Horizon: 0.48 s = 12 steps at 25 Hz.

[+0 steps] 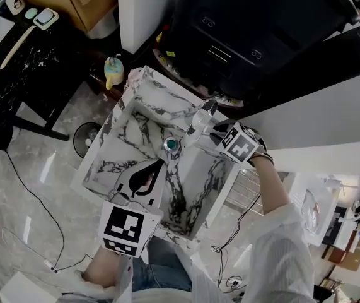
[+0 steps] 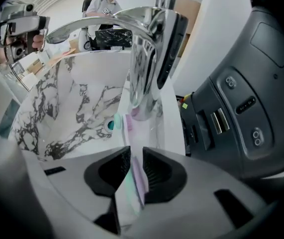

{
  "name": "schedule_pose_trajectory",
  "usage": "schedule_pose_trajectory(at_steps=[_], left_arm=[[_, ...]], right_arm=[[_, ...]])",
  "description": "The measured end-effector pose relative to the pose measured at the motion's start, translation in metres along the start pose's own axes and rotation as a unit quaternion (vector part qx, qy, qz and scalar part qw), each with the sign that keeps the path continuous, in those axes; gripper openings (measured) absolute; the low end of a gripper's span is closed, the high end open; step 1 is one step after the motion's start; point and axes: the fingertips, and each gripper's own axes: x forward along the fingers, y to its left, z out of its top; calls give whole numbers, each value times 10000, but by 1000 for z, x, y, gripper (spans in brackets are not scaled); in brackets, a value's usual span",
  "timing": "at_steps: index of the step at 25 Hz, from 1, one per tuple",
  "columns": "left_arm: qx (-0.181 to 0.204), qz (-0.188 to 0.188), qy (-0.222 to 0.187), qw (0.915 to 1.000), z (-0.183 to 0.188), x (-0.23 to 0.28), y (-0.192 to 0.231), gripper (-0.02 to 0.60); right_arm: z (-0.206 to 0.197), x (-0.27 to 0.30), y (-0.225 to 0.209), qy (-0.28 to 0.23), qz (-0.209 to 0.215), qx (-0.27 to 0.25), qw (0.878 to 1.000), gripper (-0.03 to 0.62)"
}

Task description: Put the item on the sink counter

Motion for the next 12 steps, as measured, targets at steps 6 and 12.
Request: schedule_pose_trajectory(at_steps=[6, 12], left_arm=[[-54, 85, -27, 9999, 1, -1, 8, 15], [-88, 104, -18, 9999, 1, 0, 11, 15]], right_arm=[[-7, 5, 4, 306, 340, -206, 9987, 84], [-7, 11, 13, 625, 578, -600, 9946, 71]])
